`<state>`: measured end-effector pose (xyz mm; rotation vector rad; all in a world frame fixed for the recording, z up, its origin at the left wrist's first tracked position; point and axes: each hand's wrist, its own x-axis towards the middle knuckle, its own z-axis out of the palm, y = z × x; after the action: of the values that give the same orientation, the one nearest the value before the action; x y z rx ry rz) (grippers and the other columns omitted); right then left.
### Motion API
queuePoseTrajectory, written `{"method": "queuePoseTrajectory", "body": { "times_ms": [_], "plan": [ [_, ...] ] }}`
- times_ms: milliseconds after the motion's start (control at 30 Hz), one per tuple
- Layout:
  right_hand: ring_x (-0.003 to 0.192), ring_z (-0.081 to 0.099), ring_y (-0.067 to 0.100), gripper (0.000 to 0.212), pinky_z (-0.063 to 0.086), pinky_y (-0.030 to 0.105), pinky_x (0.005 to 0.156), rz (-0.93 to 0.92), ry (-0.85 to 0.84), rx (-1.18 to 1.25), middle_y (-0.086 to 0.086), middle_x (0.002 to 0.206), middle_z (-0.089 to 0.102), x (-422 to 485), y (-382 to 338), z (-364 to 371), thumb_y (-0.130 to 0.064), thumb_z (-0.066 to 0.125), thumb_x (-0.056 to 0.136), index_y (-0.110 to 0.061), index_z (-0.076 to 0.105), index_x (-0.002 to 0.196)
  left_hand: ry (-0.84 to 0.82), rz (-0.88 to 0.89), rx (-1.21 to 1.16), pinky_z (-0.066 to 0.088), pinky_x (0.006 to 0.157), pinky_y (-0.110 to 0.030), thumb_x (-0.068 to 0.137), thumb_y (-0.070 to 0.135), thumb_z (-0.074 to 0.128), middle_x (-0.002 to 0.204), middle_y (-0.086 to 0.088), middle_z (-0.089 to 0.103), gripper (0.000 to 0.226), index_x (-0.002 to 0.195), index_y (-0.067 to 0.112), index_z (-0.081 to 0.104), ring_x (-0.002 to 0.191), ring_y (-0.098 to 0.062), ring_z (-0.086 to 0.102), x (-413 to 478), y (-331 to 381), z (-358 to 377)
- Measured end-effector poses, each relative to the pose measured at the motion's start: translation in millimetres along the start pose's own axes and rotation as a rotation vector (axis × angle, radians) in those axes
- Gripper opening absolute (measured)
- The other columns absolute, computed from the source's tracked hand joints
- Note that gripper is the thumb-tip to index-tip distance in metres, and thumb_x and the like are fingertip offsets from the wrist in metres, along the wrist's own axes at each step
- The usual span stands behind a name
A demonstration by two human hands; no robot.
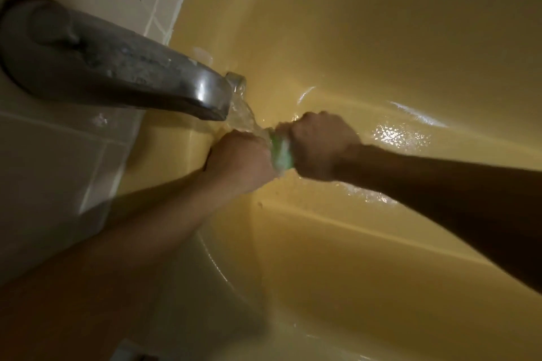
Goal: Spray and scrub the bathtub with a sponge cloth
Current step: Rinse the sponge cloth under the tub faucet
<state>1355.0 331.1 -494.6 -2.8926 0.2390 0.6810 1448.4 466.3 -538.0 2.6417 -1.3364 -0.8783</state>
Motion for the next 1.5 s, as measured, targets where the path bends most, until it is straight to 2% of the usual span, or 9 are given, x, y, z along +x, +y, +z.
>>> {"method": "queuePoseTrajectory", "body": {
  "times_ms": [200, 300, 500, 700, 833, 1033, 1167, 1300, 1500],
  "plan": [
    [0.049, 0.061, 0.022, 0.006, 0.056, 0.031, 0.053, 0.168, -0.32, 0.516, 0.004, 0.062, 0.065, 2, 8, 1, -0.01, 0.061, 0.08, -0.013, 0.066, 0.077, 0.417, 0.363, 0.01, 0.041, 0.051, -0.029, 0.075, 0.012, 0.079, 0.064, -0.005, 0.059, 0.019, 0.085, 0.015, 0.064, 0.054, -0.031, 0.06, 8, -4, 16],
    [0.059, 0.066, 0.022, 0.019, 0.054, 0.031, 0.054, 0.151, -0.303, 0.452, 0.005, 0.074, 0.071, 2, 20, -1, -0.011, 0.067, 0.076, -0.015, 0.065, 0.094, 0.129, 0.054, -0.174, 0.044, 0.061, -0.031, 0.084, 0.022, 0.071, 0.073, 0.005, 0.055, 0.025, 0.079, 0.025, 0.048, 0.073, -0.027, 0.064, 3, 10, 4],
    [0.1, 0.057, 0.032, 0.06, 0.042, 0.044, 0.086, -0.196, 0.463, -0.091, 0.01, 0.116, 0.062, -15, 28, 34, -0.038, 0.07, 0.084, -0.017, 0.05, 0.136, -0.56, -0.329, -1.155, 0.046, 0.064, -0.027, 0.079, 0.015, 0.079, 0.067, 0.0, 0.062, 0.015, 0.077, 0.013, 0.064, 0.064, -0.017, 0.057, -8, 12, -31],
    [0.071, 0.058, 0.029, 0.01, 0.043, 0.038, 0.066, -0.178, 0.764, -0.095, 0.006, 0.085, 0.065, 4, 32, 18, -0.024, 0.064, 0.093, -0.014, 0.065, 0.097, -0.792, -0.249, -1.824, 0.06, 0.097, -0.045, 0.083, 0.013, 0.066, 0.079, -0.009, 0.066, 0.018, 0.098, 0.004, 0.064, 0.103, -0.037, 0.074, -20, 10, -36],
    [0.062, 0.058, 0.027, 0.022, 0.044, 0.032, 0.056, -0.272, 0.482, -0.095, 0.006, 0.079, 0.067, 8, 30, 2, -0.026, 0.045, 0.096, -0.013, 0.063, 0.098, -0.75, -0.34, -1.321, 0.052, 0.059, -0.026, 0.077, 0.026, 0.086, 0.064, 0.0, 0.062, 0.023, 0.079, 0.015, 0.066, 0.056, -0.016, 0.064, -22, 16, -40],
    [0.073, 0.05, 0.029, 0.026, 0.043, 0.032, 0.064, 0.09, 0.032, 0.063, 0.001, 0.076, 0.047, -3, -8, 1, -0.017, 0.055, 0.09, -0.02, 0.06, 0.116, 0.175, 0.266, -0.011, 0.038, 0.051, -0.025, 0.096, 0.03, 0.07, 0.06, 0.001, 0.049, 0.038, 0.068, 0.018, 0.048, 0.057, -0.028, 0.06, -8, 2, -11],
    [0.061, 0.053, 0.02, 0.007, 0.049, 0.03, 0.062, 0.133, -0.22, 0.327, 0.002, 0.073, 0.056, -7, -12, 10, -0.013, 0.058, 0.082, -0.015, 0.053, 0.077, 0.256, 0.374, -0.04, 0.033, 0.056, -0.027, 0.082, 0.016, 0.071, 0.064, -0.008, 0.063, 0.005, 0.083, 0.015, 0.067, 0.056, -0.036, 0.061, -9, -8, 2],
    [0.056, 0.053, 0.021, 0.015, 0.042, 0.027, 0.053, 0.161, -0.372, 0.546, 0.001, 0.061, 0.055, -12, -3, 6, -0.007, 0.068, 0.072, -0.013, 0.056, 0.065, 0.298, 0.438, -0.044, 0.032, 0.055, -0.028, 0.075, 0.012, 0.075, 0.069, -0.006, 0.061, 0.019, 0.091, 0.014, 0.066, 0.059, -0.034, 0.061, -10, -2, 3],
    [0.067, 0.059, 0.03, 0.013, 0.044, 0.031, 0.06, 0.046, 0.231, 0.188, -0.002, 0.068, 0.059, -12, 29, 13, -0.014, 0.065, 0.08, -0.024, 0.057, 0.084, -0.356, -0.157, -0.834, 0.051, 0.084, -0.034, 0.072, 0.055, 0.085, 0.106, 0.001, 0.067, 0.064, 0.121, 0.021, 0.061, 0.101, -0.024, 0.066, -10, 12, -34]
  ]
}}
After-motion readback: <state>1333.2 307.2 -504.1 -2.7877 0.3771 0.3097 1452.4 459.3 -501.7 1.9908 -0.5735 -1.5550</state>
